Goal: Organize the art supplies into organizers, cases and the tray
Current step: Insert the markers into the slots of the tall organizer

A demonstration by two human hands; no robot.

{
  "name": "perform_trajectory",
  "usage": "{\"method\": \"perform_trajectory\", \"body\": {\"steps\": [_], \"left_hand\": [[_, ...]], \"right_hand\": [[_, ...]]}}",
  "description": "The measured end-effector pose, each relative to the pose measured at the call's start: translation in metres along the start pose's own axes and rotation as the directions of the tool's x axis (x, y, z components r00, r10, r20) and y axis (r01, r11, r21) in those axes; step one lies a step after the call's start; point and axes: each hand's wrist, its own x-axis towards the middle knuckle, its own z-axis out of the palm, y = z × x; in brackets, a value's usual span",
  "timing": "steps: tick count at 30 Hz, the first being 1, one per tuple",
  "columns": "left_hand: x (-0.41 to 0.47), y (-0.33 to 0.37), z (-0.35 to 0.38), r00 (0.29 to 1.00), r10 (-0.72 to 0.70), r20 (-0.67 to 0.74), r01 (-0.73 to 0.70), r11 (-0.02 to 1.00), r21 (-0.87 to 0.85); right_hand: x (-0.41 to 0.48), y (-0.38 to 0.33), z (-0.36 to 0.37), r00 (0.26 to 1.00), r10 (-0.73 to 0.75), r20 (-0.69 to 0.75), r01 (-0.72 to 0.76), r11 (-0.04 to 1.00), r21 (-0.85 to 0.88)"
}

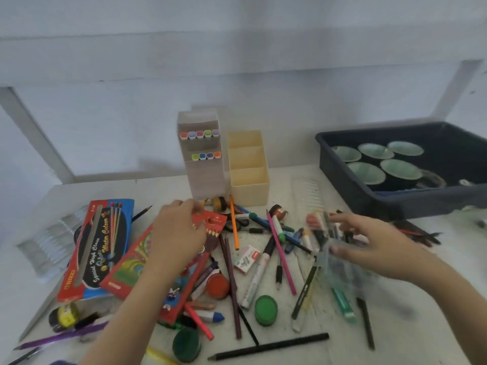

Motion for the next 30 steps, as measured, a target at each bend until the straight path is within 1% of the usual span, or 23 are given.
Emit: {"method": "perform_trajectory", "body": {"steps": [2, 3, 4, 7, 11, 14, 17, 18, 20, 22, 23, 25, 27, 30], "left_hand": [[-0.004, 0.020, 0.009, 0.996, 0.069, 0.065, -0.057, 0.984, -0.168], [-0.007, 0.032, 0.014, 0.988, 0.105, 0.112, -0.076, 0.968, -0.238], [-0.009, 0.044, 0.020, 0.976, 0.143, 0.164, -0.094, 0.956, -0.277], [-0.017, 0.073, 0.035, 0.915, 0.244, 0.321, -0.137, 0.937, -0.320], [-0.031, 0.106, 0.047, 0.806, 0.315, 0.501, -0.146, 0.926, -0.347], [-0.042, 0.123, 0.054, 0.747, 0.315, 0.585, -0.173, 0.943, -0.286], [-0.050, 0.130, 0.059, 0.755, 0.248, 0.607, -0.199, 0.969, -0.149], [-0.052, 0.131, 0.060, 0.766, 0.215, 0.606, -0.192, 0.976, -0.104], [-0.056, 0.133, 0.060, 0.784, 0.158, 0.601, -0.177, 0.984, -0.028], [-0.059, 0.136, 0.060, 0.781, 0.099, 0.616, -0.149, 0.988, 0.030], [-0.060, 0.137, 0.059, 0.773, 0.075, 0.630, -0.136, 0.989, 0.049], [-0.063, 0.140, 0.057, 0.753, 0.047, 0.657, -0.138, 0.987, 0.088], [-0.065, 0.142, 0.056, 0.729, 0.046, 0.683, -0.187, 0.973, 0.135], [-0.067, 0.142, 0.053, 0.722, 0.059, 0.689, -0.244, 0.954, 0.173]], "right_hand": [[-0.007, 0.012, -0.003, 0.984, 0.061, 0.170, -0.039, 0.991, -0.128], [-0.011, 0.016, -0.003, 0.975, 0.079, 0.209, -0.047, 0.987, -0.156], [-0.015, 0.021, -0.003, 0.974, 0.075, 0.215, -0.042, 0.987, -0.155], [-0.021, 0.033, -0.004, 0.989, 0.029, 0.148, -0.010, 0.991, -0.130], [-0.024, 0.049, -0.013, 0.998, -0.029, 0.060, 0.042, 0.973, -0.225], [-0.025, 0.063, -0.021, 0.999, -0.032, 0.037, 0.042, 0.949, -0.313], [-0.026, 0.069, -0.028, 0.998, 0.022, 0.064, 0.000, 0.944, -0.330], [-0.025, 0.068, -0.029, 0.998, 0.003, 0.060, 0.016, 0.946, -0.323], [-0.025, 0.060, -0.025, 0.995, -0.103, 0.014, 0.103, 0.953, -0.286], [-0.025, 0.046, -0.018, 0.970, -0.238, -0.039, 0.224, 0.948, -0.225], [-0.026, 0.038, -0.015, 0.962, -0.271, -0.026, 0.259, 0.941, -0.217], [-0.027, 0.022, -0.006, 0.958, -0.277, 0.077, 0.288, 0.930, -0.229], [-0.024, 0.011, 0.006, 0.952, -0.231, 0.200, 0.286, 0.905, -0.315], [-0.018, 0.001, 0.020, 0.948, -0.166, 0.272, 0.271, 0.868, -0.415]]}}
